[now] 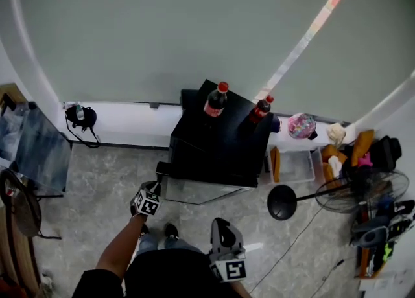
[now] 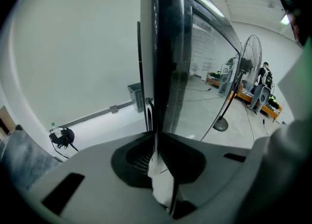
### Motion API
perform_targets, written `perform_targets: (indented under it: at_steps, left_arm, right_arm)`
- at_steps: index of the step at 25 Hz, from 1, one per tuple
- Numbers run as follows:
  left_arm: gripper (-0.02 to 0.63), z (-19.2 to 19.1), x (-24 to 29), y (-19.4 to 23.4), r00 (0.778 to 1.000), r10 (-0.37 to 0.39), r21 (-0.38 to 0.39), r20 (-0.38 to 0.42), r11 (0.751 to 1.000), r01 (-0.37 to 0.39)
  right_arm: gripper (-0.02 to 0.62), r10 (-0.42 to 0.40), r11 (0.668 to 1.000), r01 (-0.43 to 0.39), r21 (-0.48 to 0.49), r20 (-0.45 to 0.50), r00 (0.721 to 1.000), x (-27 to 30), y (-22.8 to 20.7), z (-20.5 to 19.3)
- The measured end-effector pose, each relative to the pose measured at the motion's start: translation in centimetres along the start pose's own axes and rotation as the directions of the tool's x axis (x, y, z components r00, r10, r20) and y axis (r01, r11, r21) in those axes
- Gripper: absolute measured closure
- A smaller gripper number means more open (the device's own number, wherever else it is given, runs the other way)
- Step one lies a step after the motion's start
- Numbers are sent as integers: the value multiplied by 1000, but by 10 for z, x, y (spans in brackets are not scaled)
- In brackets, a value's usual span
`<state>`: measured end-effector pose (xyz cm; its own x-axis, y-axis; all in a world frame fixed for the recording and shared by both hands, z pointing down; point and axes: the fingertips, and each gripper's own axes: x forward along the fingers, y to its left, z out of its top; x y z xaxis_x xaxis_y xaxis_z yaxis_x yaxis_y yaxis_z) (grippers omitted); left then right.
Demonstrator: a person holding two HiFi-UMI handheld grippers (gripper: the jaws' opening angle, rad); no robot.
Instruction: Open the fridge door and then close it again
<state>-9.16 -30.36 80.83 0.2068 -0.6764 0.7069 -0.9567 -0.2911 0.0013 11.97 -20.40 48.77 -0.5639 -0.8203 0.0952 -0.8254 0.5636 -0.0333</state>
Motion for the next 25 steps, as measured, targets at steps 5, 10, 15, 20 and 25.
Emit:
perform_targets:
  at_steps: [5, 10, 15, 20, 25]
  left_arm:
    - [566, 14, 15, 10, 1000, -30, 41, -2, 999, 30]
    - [566, 26, 27, 16, 998, -50, 77, -32, 996, 52]
    - [566, 41, 39, 23, 997, -65, 110, -31, 992, 68]
    - [566, 52, 54, 28, 995, -87, 126, -38, 988, 91]
    - [566, 64, 66, 33, 995, -93, 148, -41, 984, 98]
  right_arm:
    - [586, -71, 997, 71, 14, -6, 997, 8, -5, 0]
    - [586, -125, 992, 125, 15, 0, 992, 16, -11, 0]
    - [586, -173, 985, 173, 21, 0, 985, 21, -16, 1]
    - [586, -211, 977, 211, 13, -11, 977, 23, -21, 0]
    - [586, -240, 971, 240, 15, -13, 971, 23, -23, 2]
